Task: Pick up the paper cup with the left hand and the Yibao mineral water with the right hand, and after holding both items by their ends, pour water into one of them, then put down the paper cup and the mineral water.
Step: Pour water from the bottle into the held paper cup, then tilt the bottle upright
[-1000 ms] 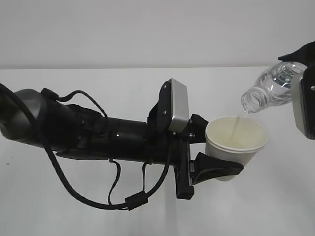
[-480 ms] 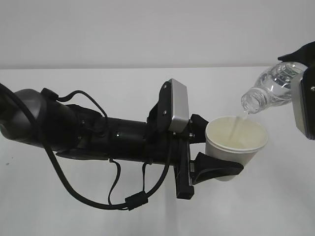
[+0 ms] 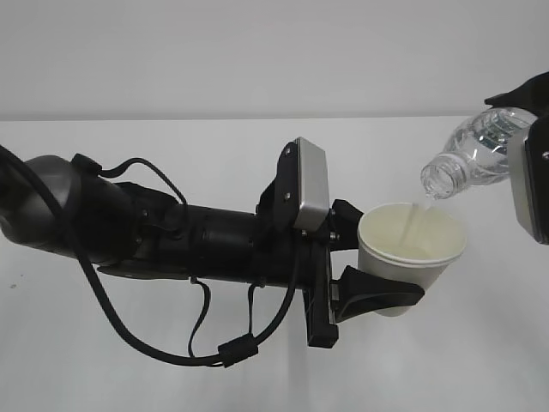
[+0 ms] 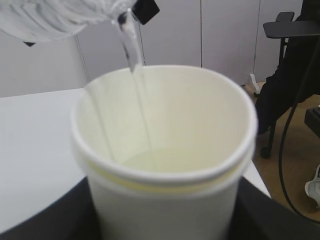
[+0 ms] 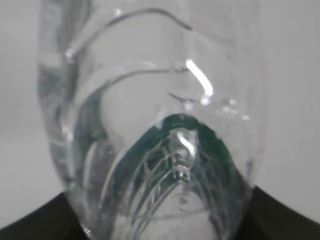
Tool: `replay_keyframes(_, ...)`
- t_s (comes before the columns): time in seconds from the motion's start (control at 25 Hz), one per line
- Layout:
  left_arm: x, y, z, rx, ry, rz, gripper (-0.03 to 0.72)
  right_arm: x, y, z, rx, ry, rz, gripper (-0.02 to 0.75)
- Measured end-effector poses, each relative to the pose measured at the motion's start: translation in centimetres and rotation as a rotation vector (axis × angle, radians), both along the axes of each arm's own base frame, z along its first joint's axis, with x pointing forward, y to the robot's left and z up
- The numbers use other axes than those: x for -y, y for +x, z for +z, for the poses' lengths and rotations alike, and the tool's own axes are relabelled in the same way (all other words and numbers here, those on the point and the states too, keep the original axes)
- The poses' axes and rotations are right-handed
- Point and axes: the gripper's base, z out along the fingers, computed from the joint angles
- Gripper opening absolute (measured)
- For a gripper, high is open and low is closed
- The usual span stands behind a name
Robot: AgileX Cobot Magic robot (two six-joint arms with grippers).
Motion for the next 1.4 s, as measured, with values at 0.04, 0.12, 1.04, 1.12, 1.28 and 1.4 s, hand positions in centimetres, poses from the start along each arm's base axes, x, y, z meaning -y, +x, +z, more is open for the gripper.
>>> replay_keyframes(0.04, 0.00, 0.00, 0.00, 0.000, 0.000, 0.000, 0.418, 0.00, 0.00, 0.00, 0.000, -0.002, 0.001, 0.434)
replay_keyframes(0.12, 0.00, 0.00, 0.00, 0.000, 0.000, 0.000, 0.418, 0.00, 0.00, 0.00, 0.001, -0.006, 0.003, 0.434)
replay_keyframes(1.04, 0.00, -0.03, -0.02, 0.000, 0.002, -0.004, 0.418, 0.00, 0.00, 0.00, 0.004, -0.016, 0.008, 0.434)
replay_keyframes(1.12, 0.00, -0.04, -0.03, 0.001, 0.003, -0.005, 0.418, 0.00, 0.00, 0.00, 0.004, -0.016, 0.008, 0.434)
replay_keyframes(1.28, 0.00, -0.04, -0.03, 0.001, 0.003, -0.005, 0.418, 0.00, 0.00, 0.00, 0.004, -0.016, 0.008, 0.434)
replay_keyframes(1.4, 0.00, -0.04, -0.03, 0.001, 0.003, -0.005, 0.418, 0.00, 0.00, 0.00, 0.004, -0.016, 0.008, 0.434)
